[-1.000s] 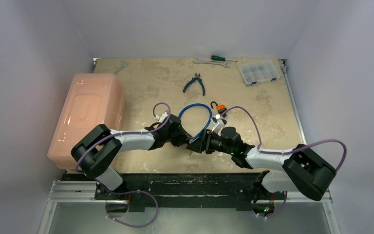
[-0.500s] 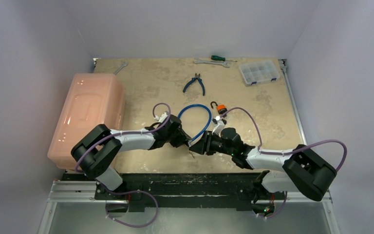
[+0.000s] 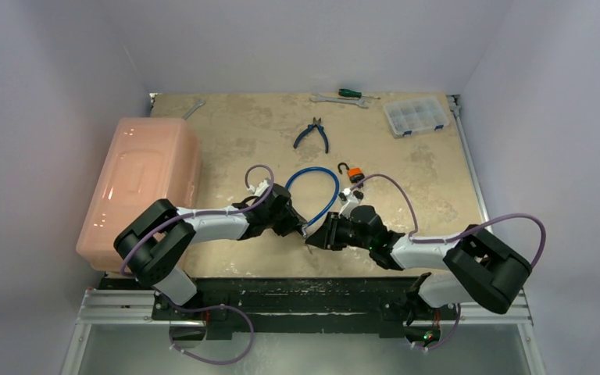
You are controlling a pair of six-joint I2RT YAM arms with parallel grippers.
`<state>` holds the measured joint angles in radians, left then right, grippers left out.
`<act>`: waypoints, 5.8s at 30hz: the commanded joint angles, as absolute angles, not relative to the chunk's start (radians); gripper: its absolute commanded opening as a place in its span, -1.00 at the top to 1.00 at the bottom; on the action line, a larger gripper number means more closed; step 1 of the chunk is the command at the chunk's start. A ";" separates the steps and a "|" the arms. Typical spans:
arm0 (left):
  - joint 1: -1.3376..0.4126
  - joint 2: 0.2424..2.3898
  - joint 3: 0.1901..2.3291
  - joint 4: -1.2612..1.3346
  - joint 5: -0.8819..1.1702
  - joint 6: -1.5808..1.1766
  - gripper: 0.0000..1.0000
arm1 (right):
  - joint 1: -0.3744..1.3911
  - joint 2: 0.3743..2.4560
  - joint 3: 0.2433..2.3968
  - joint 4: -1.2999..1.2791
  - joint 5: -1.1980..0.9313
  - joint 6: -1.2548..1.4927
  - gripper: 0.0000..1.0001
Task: Unlock with the key
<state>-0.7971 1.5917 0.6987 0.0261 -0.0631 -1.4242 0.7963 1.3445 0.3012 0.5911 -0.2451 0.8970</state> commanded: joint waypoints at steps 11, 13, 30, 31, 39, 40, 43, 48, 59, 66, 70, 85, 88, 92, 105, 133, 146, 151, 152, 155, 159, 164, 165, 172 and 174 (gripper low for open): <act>-0.796 1.565 0.736 0.040 -0.074 -1.417 1.00 | 0.798 1.405 0.360 0.636 -0.259 0.872 0.72; -0.796 1.564 0.736 0.040 -0.072 -1.418 1.00 | 0.798 1.406 0.367 0.624 -0.257 0.865 0.85; -0.795 1.545 0.756 0.002 -0.037 -1.414 1.00 | 0.799 1.321 0.530 0.225 -0.034 0.596 1.00; -0.796 1.542 0.758 0.002 -0.035 -1.414 1.00 | 0.803 1.312 0.540 0.204 -0.015 0.585 1.00; -0.796 1.542 0.804 -0.084 -0.029 -1.408 1.00 | 0.905 1.297 0.673 0.010 0.202 0.483 1.00; -0.796 1.540 0.808 -0.090 -0.030 -1.407 1.00 | 0.926 1.304 0.692 -0.020 0.245 0.476 1.00; -0.796 1.533 0.813 -0.100 -0.032 -1.406 1.00 | 0.963 1.327 0.731 -0.068 0.302 0.464 1.00; -0.794 1.504 0.784 -0.055 -0.029 -1.416 1.00 | 0.969 1.313 0.732 -0.084 0.264 0.532 0.98; -0.793 1.459 0.746 -0.015 -0.039 -1.430 1.00 | 0.842 1.158 0.582 0.092 -0.046 0.664 -0.04; -0.792 1.450 0.742 0.025 -0.047 -1.433 1.00 | 0.839 1.173 0.536 0.179 -0.177 0.720 0.07; -0.791 1.441 0.738 0.031 -0.055 -1.435 1.00 | 0.839 1.166 0.498 0.216 -0.215 0.753 0.13; -0.791 1.431 0.732 0.045 -0.052 -1.435 1.00 | 0.827 1.211 0.506 0.274 -0.197 0.774 0.37; -0.791 1.429 0.729 0.052 -0.049 -1.434 1.00 | 0.808 1.210 0.508 0.281 -0.212 0.777 0.34; -0.790 1.423 0.723 0.058 -0.048 -1.439 1.00 | 0.789 1.218 0.510 0.301 -0.244 0.784 0.28; -0.782 1.416 0.722 0.061 -0.049 -1.440 1.00 | 0.787 1.216 0.497 0.326 -0.302 0.784 0.46; -0.778 1.148 0.607 0.317 -0.020 -1.458 1.00 | 0.687 1.176 0.513 0.668 -0.393 1.077 1.00; -0.778 0.992 0.529 0.624 -0.012 -1.388 1.00 | 0.649 1.209 0.546 1.004 -0.476 1.381 1.00; -0.778 0.969 0.535 0.749 0.026 -1.317 1.00 | 0.649 1.252 0.553 1.183 -0.499 1.555 1.00; -0.778 0.966 0.539 0.770 0.034 -1.302 1.00 | 0.648 1.268 0.556 1.228 -0.507 1.591 1.00; -0.779 0.961 0.554 0.816 0.057 -1.274 1.00 | 0.649 1.313 0.573 1.334 -0.521 1.674 1.00; -0.778 0.962 0.550 0.879 0.085 -1.265 1.00 | 0.649 1.363 0.580 1.438 -0.526 1.759 1.00; -0.778 1.003 0.548 1.030 0.156 -1.280 1.00 | 0.649 1.442 0.577 1.627 -0.482 1.904 1.00; -0.778 1.014 0.549 1.052 0.167 -1.289 1.00 | 0.649 1.462 0.576 1.665 -0.478 1.932 1.00; -0.778 1.039 0.557 1.052 0.179 -1.302 1.00 | 0.653 1.554 0.544 1.810 -0.453 2.050 1.00; -0.778 1.041 0.556 1.052 0.179 -1.302 1.00 | 0.653 1.578 0.543 1.838 -0.456 2.071 1.00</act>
<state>-0.7383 1.0523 0.5251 0.9161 -0.0055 -1.2705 0.6609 1.5181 0.5285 1.5574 -0.5835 1.9842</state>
